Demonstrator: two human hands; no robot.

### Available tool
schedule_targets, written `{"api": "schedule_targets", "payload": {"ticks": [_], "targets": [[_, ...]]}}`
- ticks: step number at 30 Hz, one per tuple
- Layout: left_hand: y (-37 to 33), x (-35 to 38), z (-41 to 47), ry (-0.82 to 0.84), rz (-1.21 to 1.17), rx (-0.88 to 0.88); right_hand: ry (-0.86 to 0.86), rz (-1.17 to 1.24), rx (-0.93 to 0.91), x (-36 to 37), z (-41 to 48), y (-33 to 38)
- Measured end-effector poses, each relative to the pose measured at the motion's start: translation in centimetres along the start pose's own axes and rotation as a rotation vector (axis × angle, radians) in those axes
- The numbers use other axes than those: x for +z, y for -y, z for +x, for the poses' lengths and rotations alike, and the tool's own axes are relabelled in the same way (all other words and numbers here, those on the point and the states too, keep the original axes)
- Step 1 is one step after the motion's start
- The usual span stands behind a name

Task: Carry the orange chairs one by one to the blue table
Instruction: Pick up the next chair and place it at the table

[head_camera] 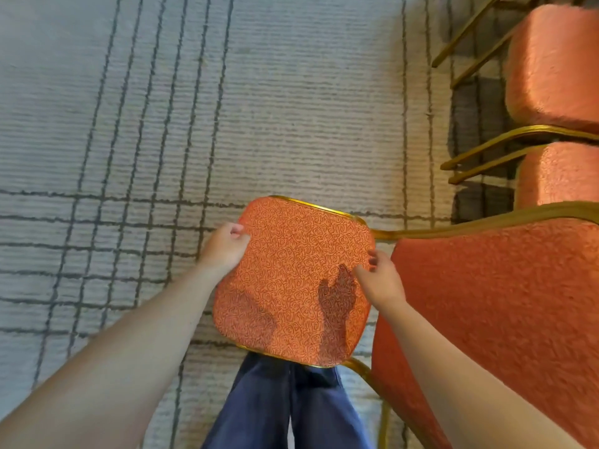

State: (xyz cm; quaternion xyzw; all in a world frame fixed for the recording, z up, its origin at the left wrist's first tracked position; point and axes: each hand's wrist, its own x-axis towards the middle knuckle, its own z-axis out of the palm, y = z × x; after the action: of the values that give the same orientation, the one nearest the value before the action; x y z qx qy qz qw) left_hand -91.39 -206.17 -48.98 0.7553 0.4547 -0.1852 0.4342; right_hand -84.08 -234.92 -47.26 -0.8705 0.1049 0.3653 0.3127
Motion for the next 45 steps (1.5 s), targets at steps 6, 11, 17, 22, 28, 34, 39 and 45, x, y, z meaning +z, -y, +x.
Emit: {"api": "schedule_targets", "payload": {"ticks": [6, 11, 17, 22, 28, 34, 39, 45], "targets": [[2.9, 4.1, 5.0, -0.031, -0.078, -0.043, -0.037, 0.016, 0.028, 3.2, 4.6, -2.5], [4.7, 6.4, 8.1, -0.178, 0.1, 0.081, -0.111, 0.085, 0.069, 4.8, 9.1, -5.8], [8.3, 7.9, 11.6, -0.208, 0.076, 0.069, -0.144, 0.249, 0.176, 7.4, 12.0, -8.6], [10.2, 8.3, 13.0, -0.191, 0.063, 0.07, -0.177, 0.33, 0.181, 8.4, 13.4, -9.8], [10.7, 7.7, 13.3, -0.164, 0.02, 0.034, -0.281, 0.49, 0.251, 9.6, 13.2, -10.5], [11.0, 7.5, 13.5, -0.142, -0.075, 0.0, -0.203, 0.599, 0.383, 9.6, 13.7, -11.1], [10.9, 7.6, 13.4, -0.158, -0.156, -0.022, -0.127, 0.648, 0.424, 9.7, 14.0, -11.7], [10.9, 7.9, 13.5, -0.16, -0.221, -0.069, -0.066, 0.673, 0.441, 9.3, 14.0, -11.5]]}}
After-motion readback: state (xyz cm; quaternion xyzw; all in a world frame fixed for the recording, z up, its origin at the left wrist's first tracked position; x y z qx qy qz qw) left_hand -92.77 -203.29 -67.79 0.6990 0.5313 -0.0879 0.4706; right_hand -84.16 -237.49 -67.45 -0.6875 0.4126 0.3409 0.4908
